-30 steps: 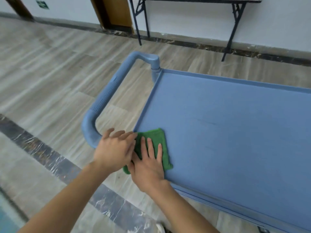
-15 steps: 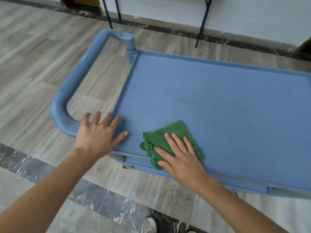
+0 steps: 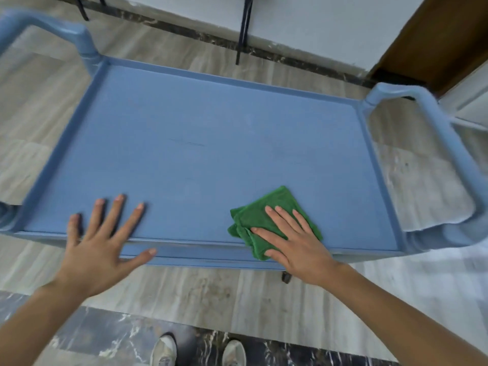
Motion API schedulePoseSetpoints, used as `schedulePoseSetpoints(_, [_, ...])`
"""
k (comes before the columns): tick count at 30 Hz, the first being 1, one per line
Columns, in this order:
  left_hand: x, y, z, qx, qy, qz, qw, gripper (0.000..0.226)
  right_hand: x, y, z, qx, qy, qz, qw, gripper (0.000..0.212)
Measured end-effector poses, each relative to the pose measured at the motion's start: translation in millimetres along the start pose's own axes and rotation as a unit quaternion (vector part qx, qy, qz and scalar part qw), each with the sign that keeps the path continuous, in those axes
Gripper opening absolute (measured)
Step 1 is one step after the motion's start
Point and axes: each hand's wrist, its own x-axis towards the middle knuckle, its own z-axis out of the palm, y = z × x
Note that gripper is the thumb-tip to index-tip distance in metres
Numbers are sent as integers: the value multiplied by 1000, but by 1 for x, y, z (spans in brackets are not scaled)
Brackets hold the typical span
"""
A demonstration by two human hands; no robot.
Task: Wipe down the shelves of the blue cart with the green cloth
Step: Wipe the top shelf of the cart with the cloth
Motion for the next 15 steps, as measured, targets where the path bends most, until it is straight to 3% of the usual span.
schedulePoseSetpoints(8, [1,13,8,-4,-45,-58,997,104,-89,103,4,8,-29,80,996,52])
schedulePoseSetpoints(13, [0,168,-22,-29,16,79,996,94,-115,120,4,5,-41,131,991,52])
schedulePoseSetpoints(15, [5,225,-23,-54,1,103,993,95,-119,122,4,8,-39,143,989,53])
